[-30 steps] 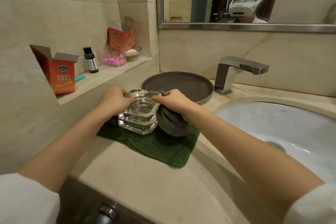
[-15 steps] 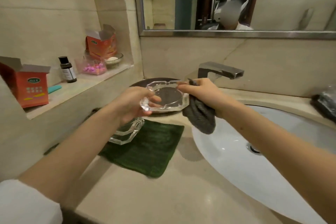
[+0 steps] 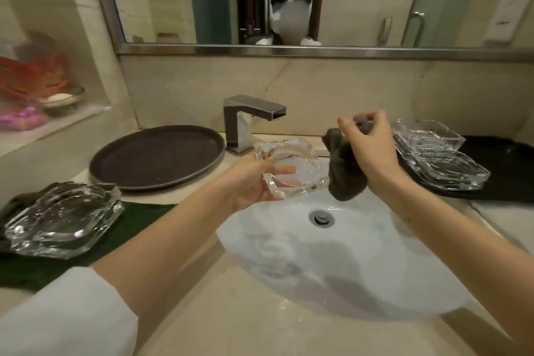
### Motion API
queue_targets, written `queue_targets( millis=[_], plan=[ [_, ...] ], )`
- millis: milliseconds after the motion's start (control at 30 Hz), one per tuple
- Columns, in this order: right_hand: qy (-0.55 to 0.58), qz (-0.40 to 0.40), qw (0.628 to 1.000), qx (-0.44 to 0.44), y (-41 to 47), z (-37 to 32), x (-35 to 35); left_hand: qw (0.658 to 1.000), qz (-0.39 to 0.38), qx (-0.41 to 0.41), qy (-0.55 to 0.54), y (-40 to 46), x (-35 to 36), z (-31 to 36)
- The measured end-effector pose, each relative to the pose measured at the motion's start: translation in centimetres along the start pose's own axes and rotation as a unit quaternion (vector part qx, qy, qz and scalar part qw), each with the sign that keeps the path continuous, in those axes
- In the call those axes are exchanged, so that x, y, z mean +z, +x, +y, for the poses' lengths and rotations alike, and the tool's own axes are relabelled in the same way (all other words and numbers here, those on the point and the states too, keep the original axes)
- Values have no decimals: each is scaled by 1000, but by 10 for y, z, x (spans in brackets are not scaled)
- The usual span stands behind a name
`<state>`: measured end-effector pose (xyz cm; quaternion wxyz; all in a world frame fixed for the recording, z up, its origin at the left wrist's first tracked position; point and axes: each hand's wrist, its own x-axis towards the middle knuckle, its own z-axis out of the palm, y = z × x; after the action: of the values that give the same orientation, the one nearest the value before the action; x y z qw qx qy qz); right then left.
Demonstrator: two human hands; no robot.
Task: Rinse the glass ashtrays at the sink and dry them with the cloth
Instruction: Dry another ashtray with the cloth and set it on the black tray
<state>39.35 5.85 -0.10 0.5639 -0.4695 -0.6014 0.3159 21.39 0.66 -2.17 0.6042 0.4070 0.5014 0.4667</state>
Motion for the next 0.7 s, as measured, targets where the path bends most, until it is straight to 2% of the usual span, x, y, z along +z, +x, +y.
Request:
queue_targets(
  millis=[67, 167, 200, 267, 300, 333, 400, 500, 567, 633, 700],
  plan=[
    [30, 1, 998, -48, -11, -3, -6, 1000, -15, 11, 8, 6, 10, -10],
    [-53, -82, 987, -130, -41, 6, 2, 999, -16, 47, 22, 12, 22, -26],
    [-111, -135, 971, -164, -50, 14, 8, 997, -8, 65, 36, 13, 25, -31],
    [-230, -230, 915, -240, -56, 35, 16, 992, 36, 97, 68, 13, 30, -38],
    [-265, -259, 896, -247, -55, 42, 18, 990, 66, 101, 78, 14, 31, -40],
    [-289, -270, 886, -240, -54, 44, 19, 987, 96, 101, 84, 17, 31, -43],
    [-347, -242, 870, -253, -50, 46, 19, 979, 146, 104, 100, 22, 30, -46],
    [-398, -207, 845, -292, -50, 51, 23, 969, 171, 128, 122, 28, 27, -51],
    [-381, -237, 855, -259, -53, 51, 28, 967, 173, 137, 128, 31, 27, -54],
    [-322, -269, 880, -222, -58, 49, 32, 964, 179, 146, 134, 33, 25, -56],
    [-273, -297, 890, -215, -60, 46, 32, 961, 193, 152, 129, 35, 23, -55]
  ],
)
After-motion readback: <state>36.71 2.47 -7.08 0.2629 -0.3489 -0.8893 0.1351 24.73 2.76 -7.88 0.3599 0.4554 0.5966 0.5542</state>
